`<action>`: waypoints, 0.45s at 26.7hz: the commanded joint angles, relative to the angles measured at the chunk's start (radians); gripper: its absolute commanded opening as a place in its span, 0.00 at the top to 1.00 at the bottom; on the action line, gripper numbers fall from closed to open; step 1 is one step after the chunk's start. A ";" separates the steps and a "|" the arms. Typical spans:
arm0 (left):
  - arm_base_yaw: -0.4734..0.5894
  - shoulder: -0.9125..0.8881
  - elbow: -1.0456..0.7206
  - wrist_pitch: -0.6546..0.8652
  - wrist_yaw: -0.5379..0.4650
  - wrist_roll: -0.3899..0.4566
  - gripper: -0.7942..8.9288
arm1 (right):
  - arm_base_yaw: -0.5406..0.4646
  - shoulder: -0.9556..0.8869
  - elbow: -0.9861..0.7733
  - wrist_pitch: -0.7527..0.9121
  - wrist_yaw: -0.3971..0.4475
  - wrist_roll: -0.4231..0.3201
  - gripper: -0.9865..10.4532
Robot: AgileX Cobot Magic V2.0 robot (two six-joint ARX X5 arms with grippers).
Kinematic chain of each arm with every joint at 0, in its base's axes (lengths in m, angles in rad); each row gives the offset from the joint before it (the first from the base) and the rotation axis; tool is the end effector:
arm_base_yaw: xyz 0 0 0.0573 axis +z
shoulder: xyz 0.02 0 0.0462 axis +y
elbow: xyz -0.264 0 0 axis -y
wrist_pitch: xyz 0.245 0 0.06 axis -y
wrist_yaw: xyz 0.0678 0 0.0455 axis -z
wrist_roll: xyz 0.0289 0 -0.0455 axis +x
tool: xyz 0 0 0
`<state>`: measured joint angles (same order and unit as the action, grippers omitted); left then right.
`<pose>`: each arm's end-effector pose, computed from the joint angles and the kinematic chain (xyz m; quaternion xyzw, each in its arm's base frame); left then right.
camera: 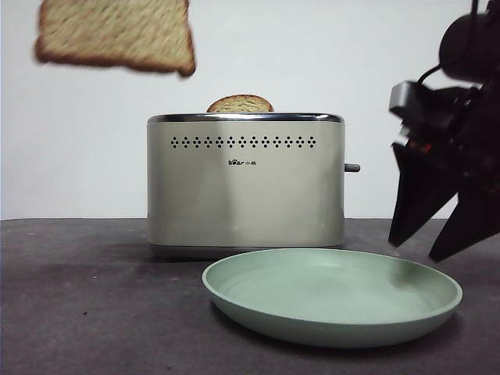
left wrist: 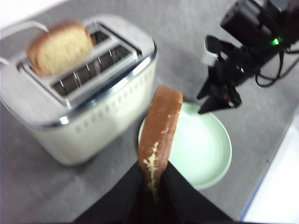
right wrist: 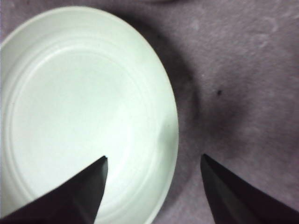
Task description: Take the bread from the toaster,put the bread on the plate,put the plate on the table
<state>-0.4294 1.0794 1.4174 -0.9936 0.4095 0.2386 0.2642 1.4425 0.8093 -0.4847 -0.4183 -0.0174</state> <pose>0.1602 -0.0860 0.4166 0.1061 0.2738 -0.4211 0.8582 0.2484 0.0793 0.1840 0.0339 0.5262 0.2883 0.7992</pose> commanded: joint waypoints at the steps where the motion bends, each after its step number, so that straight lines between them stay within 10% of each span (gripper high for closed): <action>1: -0.002 -0.037 -0.043 0.024 0.001 -0.024 0.91 | 0.014 0.049 0.017 0.019 0.000 0.010 0.68; 12: -0.003 -0.135 -0.164 0.022 0.003 -0.098 0.91 | 0.018 0.132 0.017 0.079 -0.002 0.018 0.91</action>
<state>-0.4294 0.9405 1.2415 -0.9894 0.4107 0.1577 0.2752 1.5585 0.8127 -0.4080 -0.4305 0.0021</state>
